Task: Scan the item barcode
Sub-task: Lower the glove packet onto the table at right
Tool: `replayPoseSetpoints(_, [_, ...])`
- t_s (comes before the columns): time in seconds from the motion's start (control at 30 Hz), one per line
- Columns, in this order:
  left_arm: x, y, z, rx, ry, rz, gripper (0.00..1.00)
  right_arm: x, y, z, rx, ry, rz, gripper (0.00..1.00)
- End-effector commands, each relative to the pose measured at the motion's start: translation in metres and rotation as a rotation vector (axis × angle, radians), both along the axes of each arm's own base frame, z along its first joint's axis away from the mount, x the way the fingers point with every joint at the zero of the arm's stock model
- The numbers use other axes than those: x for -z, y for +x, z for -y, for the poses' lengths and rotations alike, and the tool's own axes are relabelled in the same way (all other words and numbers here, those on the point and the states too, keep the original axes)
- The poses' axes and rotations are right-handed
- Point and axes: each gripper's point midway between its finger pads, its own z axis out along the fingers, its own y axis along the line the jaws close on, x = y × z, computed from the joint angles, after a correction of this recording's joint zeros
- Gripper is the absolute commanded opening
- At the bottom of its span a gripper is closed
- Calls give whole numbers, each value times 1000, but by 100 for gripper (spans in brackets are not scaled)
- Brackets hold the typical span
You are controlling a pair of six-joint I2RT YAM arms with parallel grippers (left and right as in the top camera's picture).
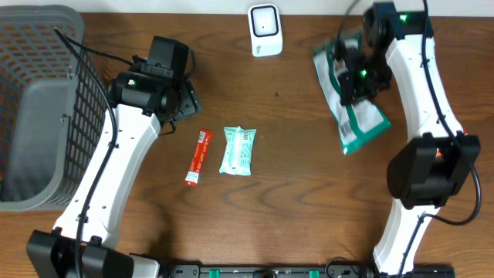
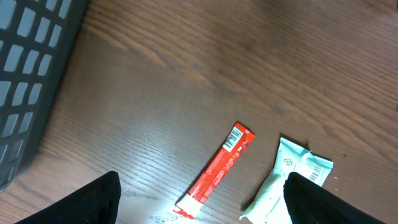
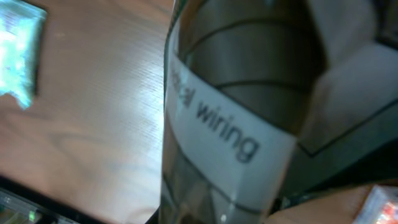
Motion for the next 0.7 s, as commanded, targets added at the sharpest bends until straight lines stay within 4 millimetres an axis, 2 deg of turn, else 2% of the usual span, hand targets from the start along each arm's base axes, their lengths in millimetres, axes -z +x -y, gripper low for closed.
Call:
replayPoseSetpoints(0.0, [-3,0,-2,-4,7,9,85,36,-12,14,70,23,-72,1])
replayPoseSetpoints(0.13, [-3,0,-2,-4,7,9,85,71,-14,35,123,-10,-77,1])
replayPoseSetpoints(0.23, [-3,0,-2,-4,7,9,85,93,-17,61,187,-123,-72,2])
replayPoseSetpoints(0.27, [-3,0,-2,-4,7,9,85,101,-19,70,200,-167,-70,5])
replayPoseSetpoints(0.3, [-3,0,-2,-4,7,9,85,106,-20,76,200,-197,-69,30])
replayPoseSetpoints(0.33, [-3,0,-2,-4,7,9,85,108,-21,77,199,-205,-68,46])
replayPoseSetpoints(0.4, [-3,0,-2,-4,7,9,85,108,-21,78,199,-210,-66,61])
replayPoseSetpoints(0.43, [-3,0,-2,-4,7,9,85,108,-19,78,199,-210,-60,75])
replayPoseSetpoints(0.5, [-3,0,-2,-4,8,9,85,107,-16,78,204,-210,-50,86])
replayPoseSetpoints(0.57, [-3,0,-2,-4,7,9,85,103,-12,80,211,-220,-37,92])
replayPoseSetpoints(0.67, [-3,0,-2,-4,8,9,85,85,-2,94,282,-295,4,97])
